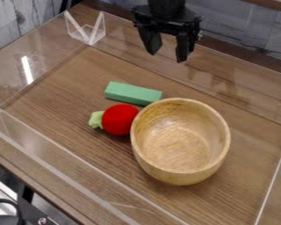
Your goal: Move the red fruit to the right side of the table
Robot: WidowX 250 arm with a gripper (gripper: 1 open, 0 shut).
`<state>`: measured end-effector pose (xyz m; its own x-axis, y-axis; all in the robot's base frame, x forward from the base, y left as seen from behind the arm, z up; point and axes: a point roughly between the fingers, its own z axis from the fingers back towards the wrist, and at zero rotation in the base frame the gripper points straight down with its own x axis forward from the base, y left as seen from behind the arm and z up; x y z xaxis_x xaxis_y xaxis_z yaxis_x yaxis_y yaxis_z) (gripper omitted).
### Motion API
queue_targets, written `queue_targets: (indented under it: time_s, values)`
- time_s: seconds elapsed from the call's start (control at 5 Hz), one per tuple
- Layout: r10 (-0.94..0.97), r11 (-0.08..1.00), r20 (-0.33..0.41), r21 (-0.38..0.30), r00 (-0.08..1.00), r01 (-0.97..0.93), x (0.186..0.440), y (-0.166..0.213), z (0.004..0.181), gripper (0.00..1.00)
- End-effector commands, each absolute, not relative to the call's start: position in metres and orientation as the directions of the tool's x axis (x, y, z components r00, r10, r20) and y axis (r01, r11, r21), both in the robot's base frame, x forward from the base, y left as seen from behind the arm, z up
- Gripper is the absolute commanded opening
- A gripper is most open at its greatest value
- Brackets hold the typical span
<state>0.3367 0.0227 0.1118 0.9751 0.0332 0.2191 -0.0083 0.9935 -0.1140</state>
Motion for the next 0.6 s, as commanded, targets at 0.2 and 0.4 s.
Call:
queue_targets:
  time_s: [0.2, 0.4]
  values:
    - [0.033, 0.995, 0.287, -0.101, 0.957, -0.004, 0.3401, 0.0225, 0.1262, 1.00]
    - [0.027, 0.995, 0.293, -0.098, 0.956, 0.001, 0.3403, 0.0209, 0.1265, 1.00]
